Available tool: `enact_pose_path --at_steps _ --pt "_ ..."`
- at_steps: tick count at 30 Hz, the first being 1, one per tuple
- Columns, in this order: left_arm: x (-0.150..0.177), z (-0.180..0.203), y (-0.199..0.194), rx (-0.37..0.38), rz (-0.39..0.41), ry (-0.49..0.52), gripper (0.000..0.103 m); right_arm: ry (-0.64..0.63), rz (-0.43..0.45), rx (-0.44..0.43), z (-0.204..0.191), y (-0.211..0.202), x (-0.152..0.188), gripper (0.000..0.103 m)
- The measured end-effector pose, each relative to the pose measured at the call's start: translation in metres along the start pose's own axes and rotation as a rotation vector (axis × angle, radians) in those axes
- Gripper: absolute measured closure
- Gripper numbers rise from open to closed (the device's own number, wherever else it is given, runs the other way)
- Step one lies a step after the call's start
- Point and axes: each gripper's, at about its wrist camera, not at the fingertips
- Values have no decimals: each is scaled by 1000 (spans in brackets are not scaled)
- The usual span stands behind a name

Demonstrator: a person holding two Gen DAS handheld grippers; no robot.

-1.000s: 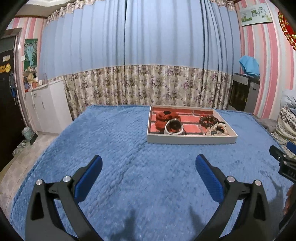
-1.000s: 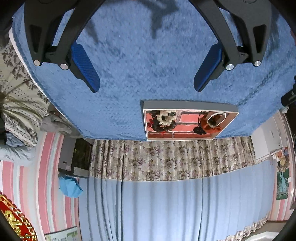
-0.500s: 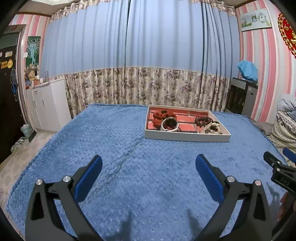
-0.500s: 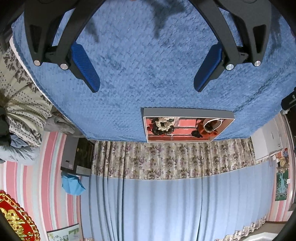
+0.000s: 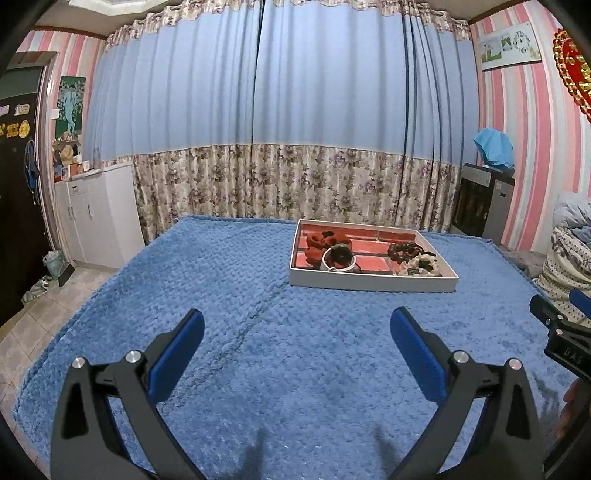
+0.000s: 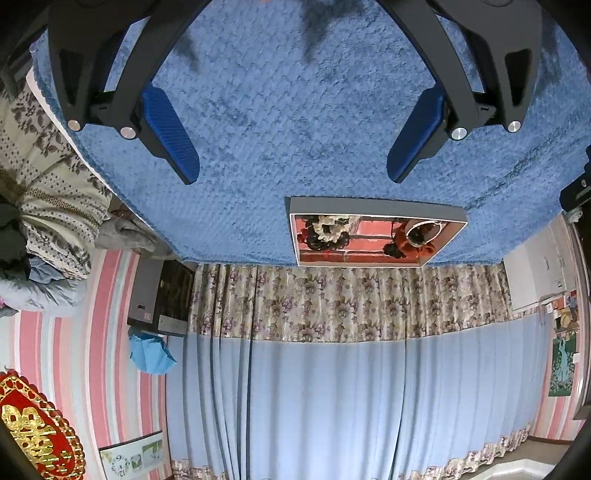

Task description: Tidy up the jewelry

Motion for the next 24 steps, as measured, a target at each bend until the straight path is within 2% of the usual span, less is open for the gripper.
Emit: enact_pose_path --at_steps 8,18,24 --pt "1 -1 0 5 -1 0 5 -7 43 31 1 -10 -4 4" --pt "0 -4 1 10 -9 -15 5 3 41 34 3 -11 -3 4" --pt "1 -1 -2 5 19 5 5 6 44 35 3 -11 -4 4"
Point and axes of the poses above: each gripper's, at about its wrist camera, not at the fingertips, and y roughly the way its jaws point, z to its right, x to its underside, and after that the axes turned 6 degrees about -x, right-handed
